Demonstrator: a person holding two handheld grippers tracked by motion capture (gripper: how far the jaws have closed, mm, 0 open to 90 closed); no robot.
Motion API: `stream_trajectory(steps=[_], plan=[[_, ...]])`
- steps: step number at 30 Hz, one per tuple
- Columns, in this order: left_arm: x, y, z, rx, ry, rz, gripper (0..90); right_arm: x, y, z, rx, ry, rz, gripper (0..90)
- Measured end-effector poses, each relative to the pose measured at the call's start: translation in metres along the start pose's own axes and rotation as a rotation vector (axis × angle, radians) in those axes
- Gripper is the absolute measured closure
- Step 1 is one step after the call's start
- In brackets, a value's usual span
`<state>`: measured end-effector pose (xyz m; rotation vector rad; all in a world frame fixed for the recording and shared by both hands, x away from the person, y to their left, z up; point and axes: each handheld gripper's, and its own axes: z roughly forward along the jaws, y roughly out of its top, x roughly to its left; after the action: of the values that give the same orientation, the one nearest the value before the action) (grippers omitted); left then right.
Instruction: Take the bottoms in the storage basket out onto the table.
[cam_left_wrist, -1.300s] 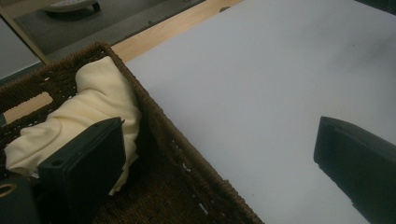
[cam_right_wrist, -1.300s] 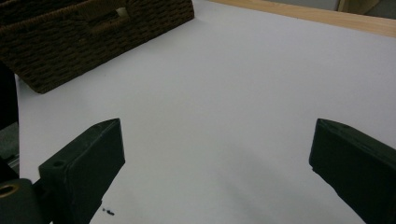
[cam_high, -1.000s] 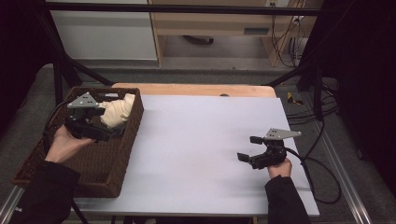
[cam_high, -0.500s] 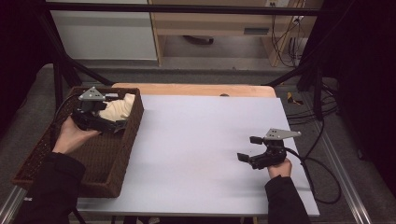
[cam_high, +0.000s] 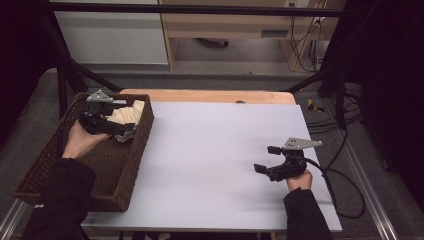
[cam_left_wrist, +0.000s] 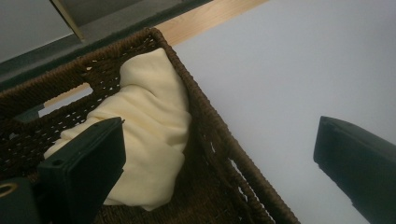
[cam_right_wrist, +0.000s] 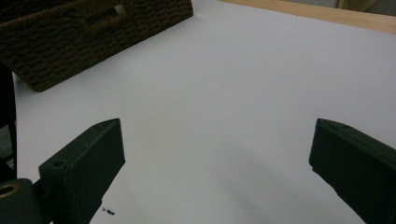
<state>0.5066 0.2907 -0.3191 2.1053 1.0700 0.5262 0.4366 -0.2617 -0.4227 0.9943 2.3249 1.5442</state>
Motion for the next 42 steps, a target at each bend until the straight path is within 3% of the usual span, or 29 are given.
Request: stream_trajectory(steps=[7, 17, 23, 30, 35, 42], plan=[[0.010, 0.000, 0.009, -0.002, 0.029, -0.027, 2.2, 0.001, 0.000, 0.000, -0.004, 0.003, 0.001, 4.0], [0.021, -0.003, 0.027, 0.044, 0.075, -0.055, 2.2, 0.000, 0.000, 0.000, 0.000, 0.002, -0.002, 4.0], [0.026, -0.006, 0.037, 0.082, 0.096, -0.045, 2.2, 0.000, -0.001, 0.001, 0.003, 0.000, -0.003, 4.1], [0.032, -0.009, 0.050, 0.073, 0.118, -0.067, 2.2, 0.000, -0.001, 0.001, 0.003, -0.001, -0.005, 4.1], [0.034, -0.012, 0.059, 0.094, 0.128, -0.054, 2.5, 0.000, -0.001, 0.001, 0.006, 0.002, -0.004, 4.1], [0.038, -0.015, 0.066, 0.097, 0.142, -0.065, 2.7, 0.000, -0.001, 0.001, 0.003, 0.002, -0.004, 4.1]])
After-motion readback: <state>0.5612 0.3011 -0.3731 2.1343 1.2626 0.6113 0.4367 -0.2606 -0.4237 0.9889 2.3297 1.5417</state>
